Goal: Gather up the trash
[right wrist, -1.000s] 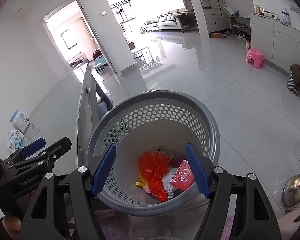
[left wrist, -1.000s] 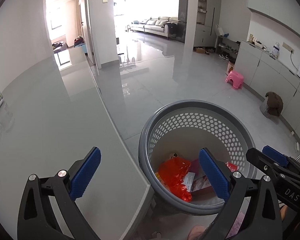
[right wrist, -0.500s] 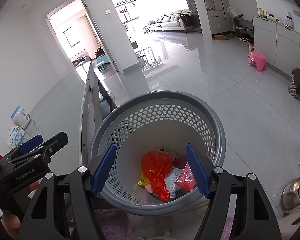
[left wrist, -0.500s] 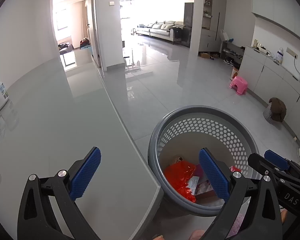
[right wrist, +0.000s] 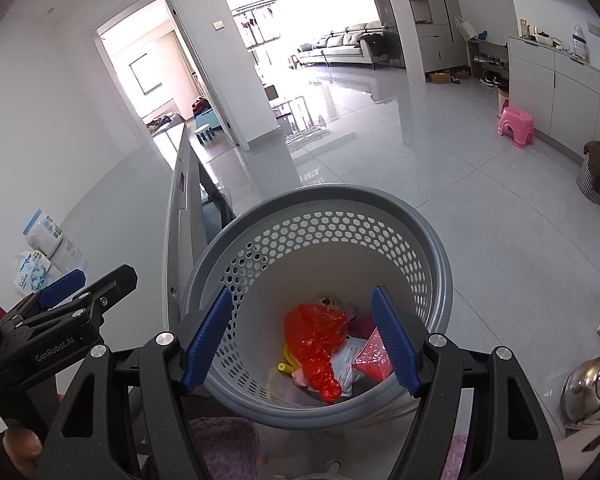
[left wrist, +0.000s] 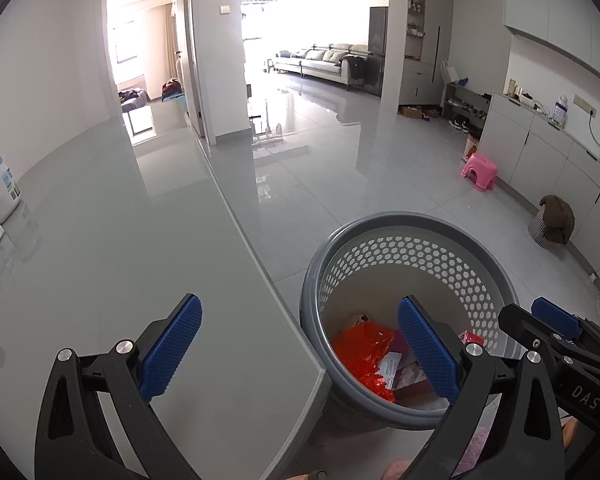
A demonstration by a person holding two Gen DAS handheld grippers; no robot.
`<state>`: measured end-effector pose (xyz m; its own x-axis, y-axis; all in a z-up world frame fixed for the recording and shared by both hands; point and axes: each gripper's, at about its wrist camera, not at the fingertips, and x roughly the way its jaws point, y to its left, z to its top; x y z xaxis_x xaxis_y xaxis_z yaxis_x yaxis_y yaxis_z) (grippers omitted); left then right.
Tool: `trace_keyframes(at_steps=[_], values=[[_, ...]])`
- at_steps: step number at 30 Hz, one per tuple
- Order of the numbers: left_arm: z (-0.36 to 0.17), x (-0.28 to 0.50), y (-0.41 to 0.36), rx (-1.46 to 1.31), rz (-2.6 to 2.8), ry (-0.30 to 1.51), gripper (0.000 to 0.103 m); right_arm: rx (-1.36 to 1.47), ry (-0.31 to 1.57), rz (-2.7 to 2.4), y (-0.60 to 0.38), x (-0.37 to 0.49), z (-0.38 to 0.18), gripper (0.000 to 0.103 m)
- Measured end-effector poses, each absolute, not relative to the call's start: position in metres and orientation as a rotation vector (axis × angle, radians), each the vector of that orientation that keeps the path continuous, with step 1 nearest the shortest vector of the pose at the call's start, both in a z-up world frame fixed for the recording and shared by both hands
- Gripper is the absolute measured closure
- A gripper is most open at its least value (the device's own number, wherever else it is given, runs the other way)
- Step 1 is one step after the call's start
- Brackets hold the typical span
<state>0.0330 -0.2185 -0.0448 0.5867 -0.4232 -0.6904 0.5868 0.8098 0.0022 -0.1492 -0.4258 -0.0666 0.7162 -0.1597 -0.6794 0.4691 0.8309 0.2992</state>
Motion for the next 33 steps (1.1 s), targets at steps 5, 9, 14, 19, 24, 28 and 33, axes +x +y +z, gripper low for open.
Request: trace_keyframes(at_steps=[5,9,14,19,24,28,33], values=[[-0.0453,0.0317,-0.2185,0.245,-0.593,0.735,0.006,0.481,0.69,-0.363,-0.4253,-0.1499,-0.0663,0.034],[-0.0463,0.0302,-0.2195,0.249,-0.592,0.733,0.006,0.48,0.689,-0.363,-0.4253,-0.15,-0.0664,0.034],[-0.0476,0.0308,-0.2204,0.251,-0.593,0.73,0.006,0.483,0.687,-0.363,-0.4244,-0.1503,-0.0656,0.034],[-0.0477,0.0308,-0.2206,0.251,-0.595,0.733,0.006,0.483,0.687,-0.363,-0.4249,-0.1505,-0.0658,0.034],[-0.0482,0.0311,-0.2204,0.251,-0.597,0.733,0.006,0.482,0.687,-0.363,-0.4249,-0.1508,-0.0661,0.034],[-0.0493,0.0315,-0.22,0.256,-0.594,0.733,0.006,0.483,0.687,-0.363,-0.4249,-0.1508,-0.0663,0.034],[-0.0494,0.0314,-0.22,0.256,-0.594,0.735,0.006,0.483,0.686,-0.363,-0.4248,-0.151,-0.0665,0.034]])
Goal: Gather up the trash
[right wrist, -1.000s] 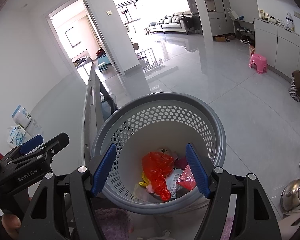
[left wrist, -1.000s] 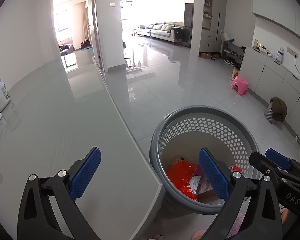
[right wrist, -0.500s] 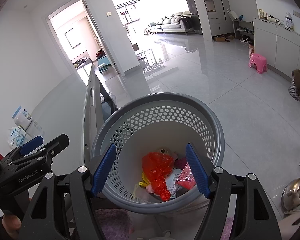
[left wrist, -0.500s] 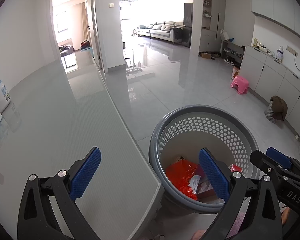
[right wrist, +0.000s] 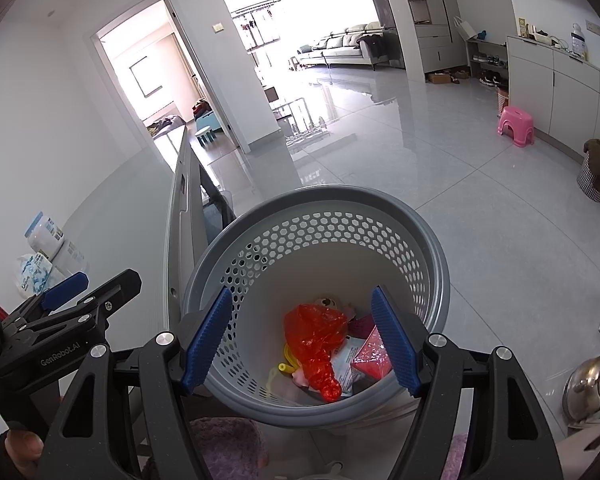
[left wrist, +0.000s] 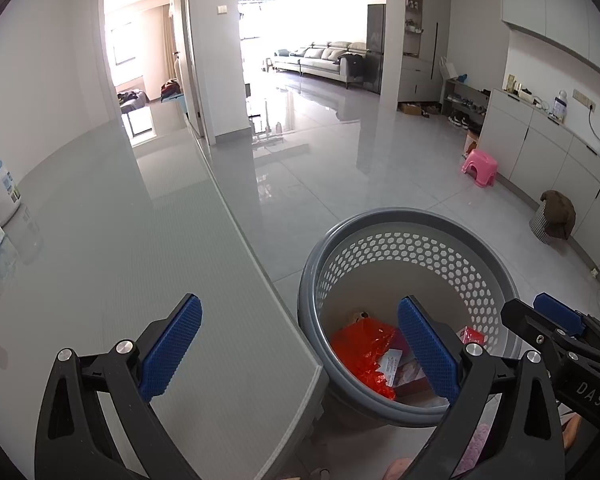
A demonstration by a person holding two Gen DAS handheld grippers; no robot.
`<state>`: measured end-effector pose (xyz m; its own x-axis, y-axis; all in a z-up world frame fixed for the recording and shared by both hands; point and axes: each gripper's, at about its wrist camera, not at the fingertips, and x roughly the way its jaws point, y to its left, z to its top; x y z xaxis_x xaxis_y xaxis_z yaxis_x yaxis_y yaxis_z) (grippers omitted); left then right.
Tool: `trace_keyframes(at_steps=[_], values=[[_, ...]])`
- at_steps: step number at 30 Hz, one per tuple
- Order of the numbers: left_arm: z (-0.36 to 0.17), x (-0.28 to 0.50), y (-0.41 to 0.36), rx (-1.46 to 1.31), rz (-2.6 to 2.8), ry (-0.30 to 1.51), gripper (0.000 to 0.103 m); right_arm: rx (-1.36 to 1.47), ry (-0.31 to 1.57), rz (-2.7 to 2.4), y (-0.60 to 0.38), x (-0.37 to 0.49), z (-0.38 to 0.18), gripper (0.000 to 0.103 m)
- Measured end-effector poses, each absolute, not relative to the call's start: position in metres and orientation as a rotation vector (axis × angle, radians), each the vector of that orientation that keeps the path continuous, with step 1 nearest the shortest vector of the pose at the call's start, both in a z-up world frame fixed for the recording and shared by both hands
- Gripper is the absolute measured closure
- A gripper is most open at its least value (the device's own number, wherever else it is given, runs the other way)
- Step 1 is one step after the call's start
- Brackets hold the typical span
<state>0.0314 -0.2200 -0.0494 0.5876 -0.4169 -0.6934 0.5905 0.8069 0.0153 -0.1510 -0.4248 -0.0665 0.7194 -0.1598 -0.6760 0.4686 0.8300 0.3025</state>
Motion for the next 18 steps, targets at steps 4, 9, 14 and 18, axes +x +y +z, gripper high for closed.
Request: trace_keyframes(at_steps=[4,9,14,18], values=[[-0.0491,0.0305,-0.2207,0.258,-0.591,0.731,0.006,0.483,0.687,-0.362,-0.4249,-0.151,-0.0668,0.034],[-0.05,0.0307,-0.221,0.262,-0.589,0.731,0.006,0.483,0.686,-0.363,-0.4247,-0.1511,-0.067,0.034],[-0.0497,0.0321,-0.2229,0.259,-0.59,0.739,0.006,0.483,0.686,-0.363,-0.4247,-0.1511,-0.0672,0.034],[-0.0494,0.0316,-0.2239,0.266,-0.587,0.737,0.006,0.484,0.685,-0.362,-0.4248,-0.1515,-0.0671,0.033]])
